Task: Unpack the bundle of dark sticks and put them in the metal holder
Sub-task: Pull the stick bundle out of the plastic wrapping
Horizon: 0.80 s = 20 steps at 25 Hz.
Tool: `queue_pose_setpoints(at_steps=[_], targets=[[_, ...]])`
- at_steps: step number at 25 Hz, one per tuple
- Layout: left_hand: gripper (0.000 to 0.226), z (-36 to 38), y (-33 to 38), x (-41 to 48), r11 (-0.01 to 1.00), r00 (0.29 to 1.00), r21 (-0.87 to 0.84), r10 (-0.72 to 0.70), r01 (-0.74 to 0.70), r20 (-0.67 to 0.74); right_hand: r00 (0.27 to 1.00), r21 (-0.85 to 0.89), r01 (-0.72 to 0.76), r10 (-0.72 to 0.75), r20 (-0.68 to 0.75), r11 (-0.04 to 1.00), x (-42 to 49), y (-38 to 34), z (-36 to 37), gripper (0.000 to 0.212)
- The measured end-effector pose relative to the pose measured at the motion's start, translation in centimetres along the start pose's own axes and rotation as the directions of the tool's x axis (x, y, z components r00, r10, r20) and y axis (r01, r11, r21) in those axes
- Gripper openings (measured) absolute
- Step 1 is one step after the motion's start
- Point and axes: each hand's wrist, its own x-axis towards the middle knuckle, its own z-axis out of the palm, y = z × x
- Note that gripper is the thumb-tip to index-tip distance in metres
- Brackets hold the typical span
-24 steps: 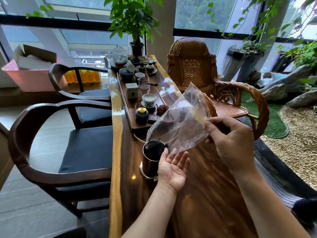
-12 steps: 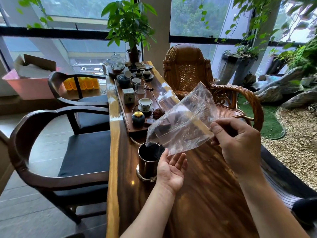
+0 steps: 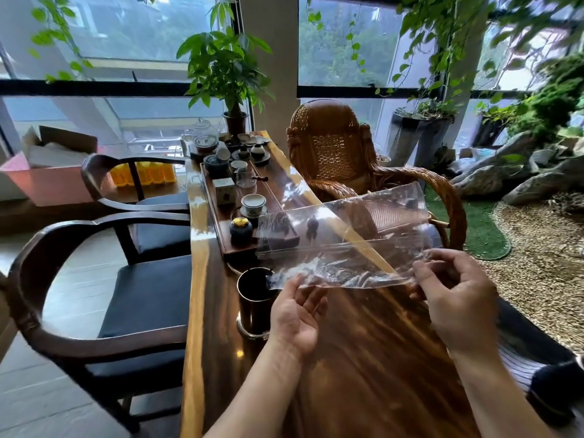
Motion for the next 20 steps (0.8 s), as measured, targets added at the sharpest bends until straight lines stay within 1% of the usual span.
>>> queue_pose_setpoints(at_steps=[2,5,7,10,12,14,15,18,20], targets=[[0.031,-0.1,-0.4,-0.2,0.999,1.0,0.034,0.027,-0.027,-0.015,1.0,-0.02,-0.028,0.028,-0.01,0.999,-0.4,0.9,-1.2,0.018],[0.018,-0.4,-0.3,-0.2,0.996,0.997,0.057,0.071,-0.068,-0.044,0.997,-0.007,-0.065,0.065,-0.03,0.998,-0.9,2.2,-2.9,0.017],[0.013,-0.9,-0.2,0.1,0.992,0.994,0.093,0.089,-0.083,-0.061,0.996,-0.005,-0.084,0.084,-0.033,0.996,-1.3,3.1,-3.7,0.02],[0.011,-2.0,-0.6,0.9,0.971,0.988,0.215,0.127,-0.106,-0.09,0.989,-0.013,-0.139,0.138,-0.048,0.99,-2.2,5.1,-4.9,0.028],[0.008,-3.1,-1.3,1.9,0.933,0.978,0.335,0.178,-0.133,-0.109,0.98,-0.071,-0.194,0.192,-0.044,0.978,-3.0,6.9,-5.7,0.025],[0.002,-4.4,-2.2,2.9,0.863,0.96,0.478,0.253,-0.165,-0.124,0.964,-0.112,-0.266,0.264,-0.032,0.957,-3.9,8.7,-6.3,0.021],[0.004,-5.0,-2.6,3.4,0.81,0.949,0.56,0.291,-0.176,-0.121,0.955,-0.132,-0.295,0.293,-0.031,0.946,-4.4,9.6,-6.4,0.021],[0.012,-7.0,-3.5,4.8,0.605,0.924,0.77,0.378,-0.201,-0.056,0.928,-0.212,-0.368,0.372,-0.02,0.905,-5.9,12.1,-6.4,0.024],[0.01,-8.3,-4.2,5.7,0.493,0.927,0.851,0.375,-0.183,-0.019,0.898,-0.231,-0.431,0.439,-0.018,0.872,-6.9,13.9,-6.1,0.024]])
